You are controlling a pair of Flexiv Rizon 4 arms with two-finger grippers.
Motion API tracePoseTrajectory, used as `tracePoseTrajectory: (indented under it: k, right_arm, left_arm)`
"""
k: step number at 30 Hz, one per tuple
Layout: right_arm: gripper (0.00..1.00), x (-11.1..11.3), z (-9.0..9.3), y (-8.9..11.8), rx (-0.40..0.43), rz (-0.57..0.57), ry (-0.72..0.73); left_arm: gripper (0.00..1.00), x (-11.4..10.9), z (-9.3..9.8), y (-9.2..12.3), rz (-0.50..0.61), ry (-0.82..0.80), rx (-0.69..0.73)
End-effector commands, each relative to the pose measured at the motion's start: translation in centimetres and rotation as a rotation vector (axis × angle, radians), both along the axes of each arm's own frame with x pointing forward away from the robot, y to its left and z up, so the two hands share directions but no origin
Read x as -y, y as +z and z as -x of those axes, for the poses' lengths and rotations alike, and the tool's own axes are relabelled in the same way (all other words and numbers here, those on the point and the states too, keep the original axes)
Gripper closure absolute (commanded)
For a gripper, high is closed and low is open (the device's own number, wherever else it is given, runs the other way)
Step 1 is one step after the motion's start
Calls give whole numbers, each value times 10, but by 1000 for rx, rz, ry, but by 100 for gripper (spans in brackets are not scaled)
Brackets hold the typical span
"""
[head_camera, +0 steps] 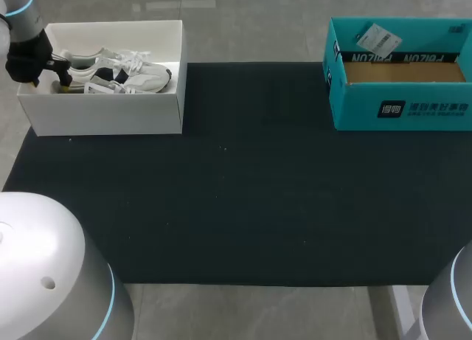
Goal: Take the shoe out of the shoebox, open the shoe tongue, remove and reinsert the insole, then place the shoe into the shoebox
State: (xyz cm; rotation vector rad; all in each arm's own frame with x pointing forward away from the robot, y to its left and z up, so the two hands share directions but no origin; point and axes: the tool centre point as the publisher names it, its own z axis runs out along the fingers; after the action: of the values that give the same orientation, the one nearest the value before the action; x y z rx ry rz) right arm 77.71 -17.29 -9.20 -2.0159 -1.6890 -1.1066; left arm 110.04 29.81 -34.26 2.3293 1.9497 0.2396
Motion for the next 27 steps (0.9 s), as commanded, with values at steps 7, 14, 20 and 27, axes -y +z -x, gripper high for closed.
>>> tracePoseTrajectory:
  k: [7, 14, 20, 27]
  right_arm:
    - [0, -1, 0, 0, -2, 1, -2]
    - [0, -1, 0, 0, -2, 1, -2]
    - [0, -1, 0, 0, -2, 1, -2]
    - [0, -1, 0, 0, -2, 1, -2]
  left_arm:
    - [19, 2, 1, -19, -4, 1, 12]
    - [37, 8, -5, -26, 14, -15, 8]
    - [74, 9, -2, -25, 18, -24, 1]
    - [100, 8, 0, -22, 12, -45, -5]
